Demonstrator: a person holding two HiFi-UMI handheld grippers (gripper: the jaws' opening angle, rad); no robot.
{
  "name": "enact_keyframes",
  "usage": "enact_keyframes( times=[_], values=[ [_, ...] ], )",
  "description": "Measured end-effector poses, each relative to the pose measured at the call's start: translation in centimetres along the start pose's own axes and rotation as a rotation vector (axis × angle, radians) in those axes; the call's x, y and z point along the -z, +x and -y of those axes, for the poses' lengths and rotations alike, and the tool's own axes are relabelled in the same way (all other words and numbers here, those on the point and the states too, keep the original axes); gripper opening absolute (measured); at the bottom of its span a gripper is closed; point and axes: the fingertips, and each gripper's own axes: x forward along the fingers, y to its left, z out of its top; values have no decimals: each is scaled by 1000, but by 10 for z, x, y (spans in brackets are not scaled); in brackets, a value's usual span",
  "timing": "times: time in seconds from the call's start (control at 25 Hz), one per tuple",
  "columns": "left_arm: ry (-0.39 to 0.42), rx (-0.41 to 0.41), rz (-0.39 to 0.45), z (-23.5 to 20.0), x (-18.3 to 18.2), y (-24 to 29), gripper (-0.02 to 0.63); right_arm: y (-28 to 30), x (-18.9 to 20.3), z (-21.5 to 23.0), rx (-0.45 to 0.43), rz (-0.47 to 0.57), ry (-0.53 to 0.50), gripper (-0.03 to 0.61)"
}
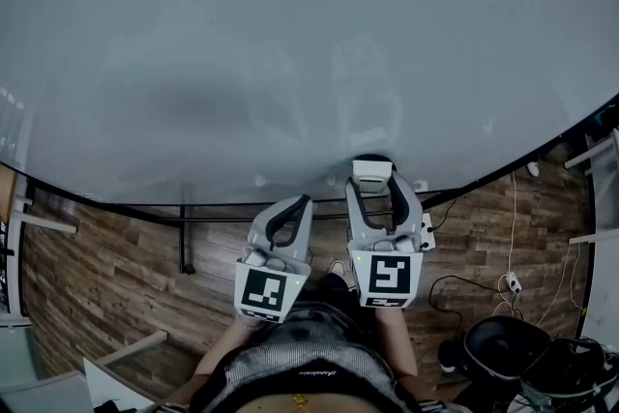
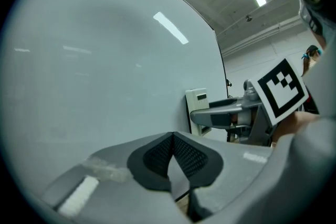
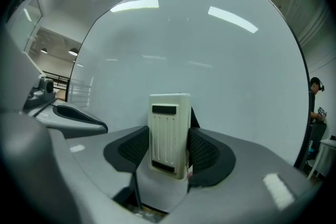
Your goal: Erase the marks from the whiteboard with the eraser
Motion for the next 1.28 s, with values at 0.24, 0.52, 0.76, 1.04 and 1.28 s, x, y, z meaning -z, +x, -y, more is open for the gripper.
enact_keyframes(
  times=[0.24,0.52,0.76,1.04,1.28],
  values=[
    [-13,-7,10,-39,1,-22,5,18,-15,-58,-60,13,-11,241],
    [4,-44,17,-81,5,-59,5,25,-26,-100,-59,37,-6,239],
    [-12,-66,26,-137,17,-95,5,50,-29,-176,-117,24,-20,241],
    [-12,-92,38,-157,18,-121,5,58,-38,-218,-158,54,-28,241],
    [-21,-116,32,-166,22,-133,5,58,-39,-223,-173,23,-49,241]
  ],
)
